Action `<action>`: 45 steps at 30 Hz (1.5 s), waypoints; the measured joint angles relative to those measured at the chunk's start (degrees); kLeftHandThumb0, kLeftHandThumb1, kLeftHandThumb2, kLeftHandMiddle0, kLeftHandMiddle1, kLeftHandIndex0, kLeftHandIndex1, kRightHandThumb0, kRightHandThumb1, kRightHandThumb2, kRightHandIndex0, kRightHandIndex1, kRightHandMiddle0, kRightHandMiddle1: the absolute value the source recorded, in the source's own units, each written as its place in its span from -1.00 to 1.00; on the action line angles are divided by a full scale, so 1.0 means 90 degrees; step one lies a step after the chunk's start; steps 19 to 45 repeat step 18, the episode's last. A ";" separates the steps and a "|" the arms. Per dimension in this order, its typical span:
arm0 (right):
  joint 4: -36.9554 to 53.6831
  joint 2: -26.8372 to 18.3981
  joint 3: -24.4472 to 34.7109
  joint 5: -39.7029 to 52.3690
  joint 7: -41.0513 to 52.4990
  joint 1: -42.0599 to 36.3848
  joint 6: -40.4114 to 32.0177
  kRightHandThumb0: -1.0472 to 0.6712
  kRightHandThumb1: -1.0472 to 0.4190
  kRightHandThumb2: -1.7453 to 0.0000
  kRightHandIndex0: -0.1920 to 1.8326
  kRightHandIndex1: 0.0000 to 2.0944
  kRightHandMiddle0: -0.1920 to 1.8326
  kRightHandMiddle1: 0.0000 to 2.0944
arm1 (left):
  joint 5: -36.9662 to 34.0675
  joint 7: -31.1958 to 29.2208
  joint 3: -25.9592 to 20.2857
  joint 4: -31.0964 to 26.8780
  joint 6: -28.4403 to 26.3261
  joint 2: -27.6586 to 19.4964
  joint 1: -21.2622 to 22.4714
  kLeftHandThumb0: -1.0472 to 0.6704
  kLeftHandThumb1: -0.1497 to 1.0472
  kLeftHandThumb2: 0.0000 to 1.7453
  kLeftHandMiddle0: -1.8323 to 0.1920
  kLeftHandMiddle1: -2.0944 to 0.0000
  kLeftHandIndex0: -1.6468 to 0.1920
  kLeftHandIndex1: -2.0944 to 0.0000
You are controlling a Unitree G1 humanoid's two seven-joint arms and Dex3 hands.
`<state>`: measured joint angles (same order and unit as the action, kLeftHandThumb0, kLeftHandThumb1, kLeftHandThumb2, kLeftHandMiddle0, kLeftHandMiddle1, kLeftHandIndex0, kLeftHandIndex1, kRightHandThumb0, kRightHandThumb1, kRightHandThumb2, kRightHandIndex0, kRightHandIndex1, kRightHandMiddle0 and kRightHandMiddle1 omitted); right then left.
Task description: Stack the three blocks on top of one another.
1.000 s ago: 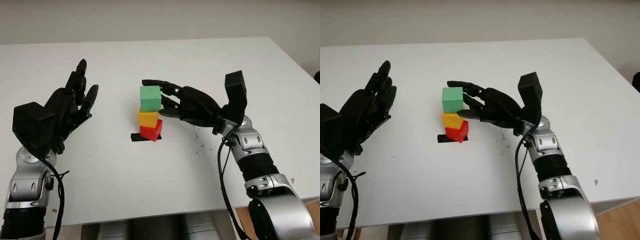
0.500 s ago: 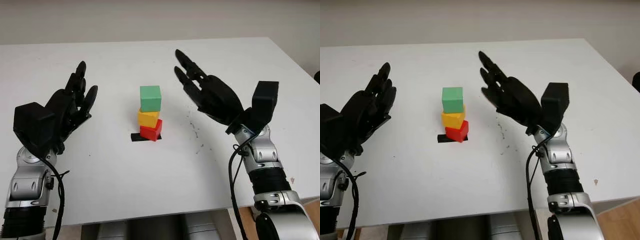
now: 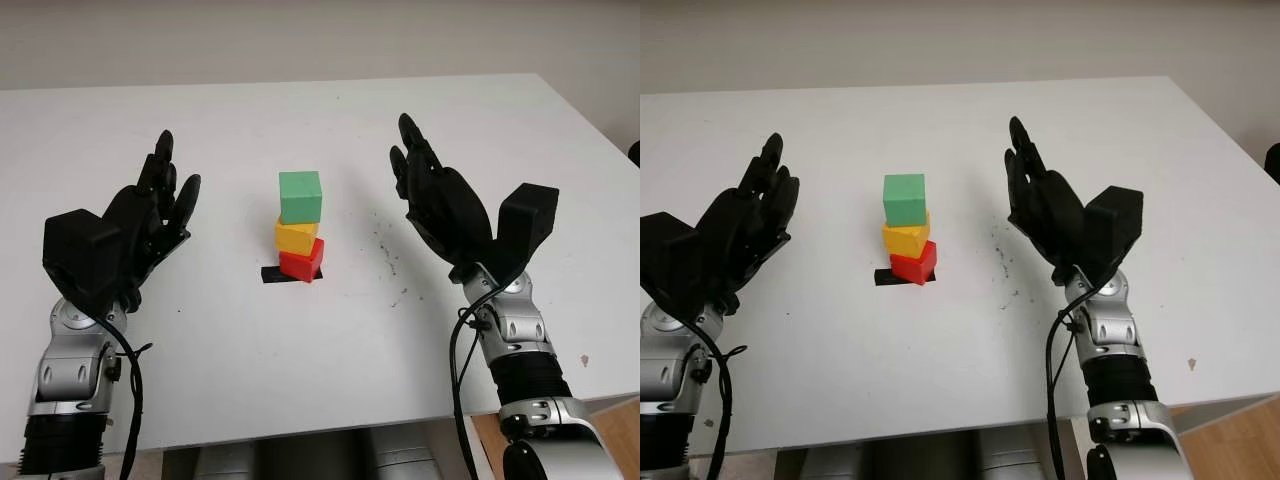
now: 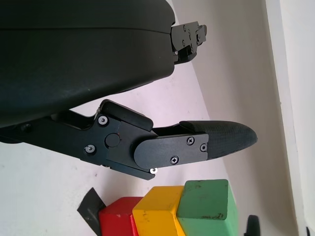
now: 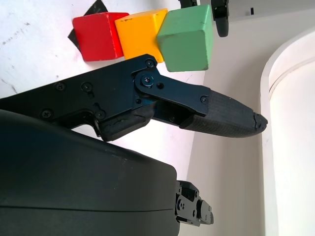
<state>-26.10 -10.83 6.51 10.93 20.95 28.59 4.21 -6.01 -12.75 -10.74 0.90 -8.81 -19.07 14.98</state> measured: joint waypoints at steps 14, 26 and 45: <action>0.0398 0.0258 -0.0058 -0.0017 -0.0387 -0.0480 -0.0127 -0.68 -1.00 0.10 -1.00 -1.00 -1.00 -1.00 | 0.0002 0.0197 0.0054 0.0345 0.0681 0.0357 -0.0134 -0.67 1.00 -0.35 1.00 1.00 1.00 1.00; 0.0584 0.0294 -0.0086 -0.0013 -0.0452 -0.0573 -0.0212 -0.67 -1.00 0.10 -1.00 -1.00 -1.00 -1.00 | -0.0108 0.0208 0.0048 0.0403 0.0769 0.0517 -0.0179 -0.66 1.00 -0.36 1.00 1.00 1.00 1.00; 0.0584 0.0294 -0.0086 -0.0013 -0.0452 -0.0573 -0.0212 -0.67 -1.00 0.10 -1.00 -1.00 -1.00 -1.00 | -0.0108 0.0208 0.0048 0.0403 0.0769 0.0517 -0.0179 -0.66 1.00 -0.36 1.00 1.00 1.00 1.00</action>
